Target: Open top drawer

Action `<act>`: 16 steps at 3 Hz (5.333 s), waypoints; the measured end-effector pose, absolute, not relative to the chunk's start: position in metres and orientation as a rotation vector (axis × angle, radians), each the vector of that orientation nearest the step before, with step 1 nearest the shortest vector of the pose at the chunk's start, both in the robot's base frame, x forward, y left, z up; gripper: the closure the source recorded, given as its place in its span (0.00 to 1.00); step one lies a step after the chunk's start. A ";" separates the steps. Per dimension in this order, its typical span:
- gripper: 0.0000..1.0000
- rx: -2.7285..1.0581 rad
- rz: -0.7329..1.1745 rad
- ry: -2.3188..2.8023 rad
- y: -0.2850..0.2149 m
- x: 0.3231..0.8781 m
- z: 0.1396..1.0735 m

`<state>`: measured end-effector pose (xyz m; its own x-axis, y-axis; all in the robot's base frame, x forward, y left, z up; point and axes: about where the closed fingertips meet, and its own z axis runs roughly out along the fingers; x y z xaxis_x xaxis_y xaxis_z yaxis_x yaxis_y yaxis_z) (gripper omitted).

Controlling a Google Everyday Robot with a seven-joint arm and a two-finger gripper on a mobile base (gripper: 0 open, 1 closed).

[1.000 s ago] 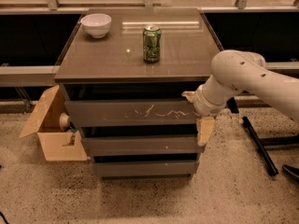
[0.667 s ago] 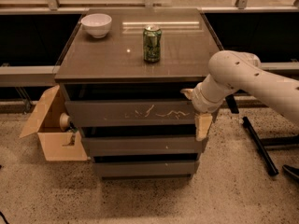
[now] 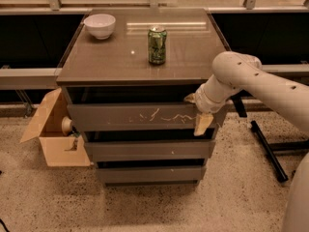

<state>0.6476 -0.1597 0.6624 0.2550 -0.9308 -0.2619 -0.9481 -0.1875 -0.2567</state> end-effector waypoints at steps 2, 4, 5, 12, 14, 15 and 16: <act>0.73 -2.134 0.074 1.741 -0.161 0.629 0.663; 1.00 -2.134 0.074 1.741 -0.161 0.629 0.676; 0.78 -2.134 0.074 1.741 -0.161 0.629 0.676; 0.00 -2.285 0.336 1.800 -0.147 0.589 0.667; 0.42 -2.301 0.354 1.869 -0.150 0.564 0.676; 0.65 -2.294 0.336 1.875 -0.151 0.556 0.686; 0.88 -2.287 0.334 1.875 -0.152 0.548 0.691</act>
Offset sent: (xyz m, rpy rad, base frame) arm -0.0755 0.0063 0.0409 0.0108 -0.0660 -0.0247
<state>0.5481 -0.1518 0.6910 0.1868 -0.9432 -0.2747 -0.9801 -0.1981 0.0139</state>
